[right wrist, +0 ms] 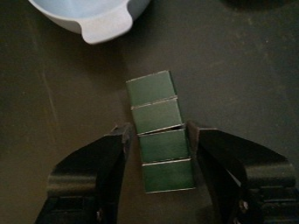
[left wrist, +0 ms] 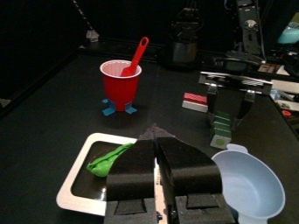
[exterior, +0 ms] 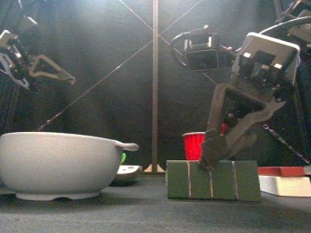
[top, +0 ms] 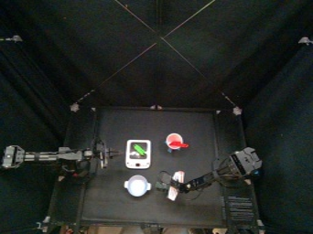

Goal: Grab sushi roll

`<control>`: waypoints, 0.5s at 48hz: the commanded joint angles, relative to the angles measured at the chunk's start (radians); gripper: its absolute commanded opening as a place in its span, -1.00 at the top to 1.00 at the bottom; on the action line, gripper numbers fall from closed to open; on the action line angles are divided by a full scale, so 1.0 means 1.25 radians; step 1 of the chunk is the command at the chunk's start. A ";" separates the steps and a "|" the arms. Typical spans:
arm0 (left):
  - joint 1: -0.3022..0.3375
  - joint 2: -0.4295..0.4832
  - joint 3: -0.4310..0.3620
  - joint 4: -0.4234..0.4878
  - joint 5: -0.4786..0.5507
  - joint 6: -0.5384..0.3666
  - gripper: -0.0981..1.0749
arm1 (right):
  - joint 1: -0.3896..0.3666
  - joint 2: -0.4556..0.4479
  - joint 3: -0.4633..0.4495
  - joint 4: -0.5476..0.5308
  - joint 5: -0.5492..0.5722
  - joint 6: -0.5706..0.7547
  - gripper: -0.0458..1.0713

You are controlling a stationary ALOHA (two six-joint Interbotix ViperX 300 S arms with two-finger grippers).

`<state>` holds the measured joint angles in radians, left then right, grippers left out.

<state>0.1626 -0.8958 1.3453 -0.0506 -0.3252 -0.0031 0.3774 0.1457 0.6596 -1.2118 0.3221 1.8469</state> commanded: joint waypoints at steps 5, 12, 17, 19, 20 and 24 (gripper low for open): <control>0.002 0.002 -0.011 -0.001 -0.007 0.000 0.28 | -0.004 -0.004 -0.010 0.001 -0.006 0.000 -0.64; 0.002 0.002 -0.011 -0.001 -0.007 0.000 0.28 | -0.006 0.005 -0.010 0.010 -0.007 0.000 -0.63; 0.002 0.002 -0.010 -0.001 -0.007 0.000 0.28 | -0.011 0.009 -0.010 0.018 -0.007 0.000 -0.62; 0.002 0.002 -0.010 -0.001 -0.007 0.000 0.28 | -0.011 0.009 -0.009 0.018 -0.007 0.000 -0.62; 0.002 0.002 -0.011 -0.001 -0.007 0.000 0.28 | -0.012 0.009 -0.009 0.018 -0.009 0.000 -0.62; 0.002 0.002 -0.011 -0.001 -0.007 0.000 0.28 | -0.012 0.009 -0.010 0.017 -0.011 0.000 -0.59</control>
<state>0.1626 -0.8943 1.3453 -0.0506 -0.3252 -0.0015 0.3666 0.1749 0.6596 -1.1904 0.3129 1.8469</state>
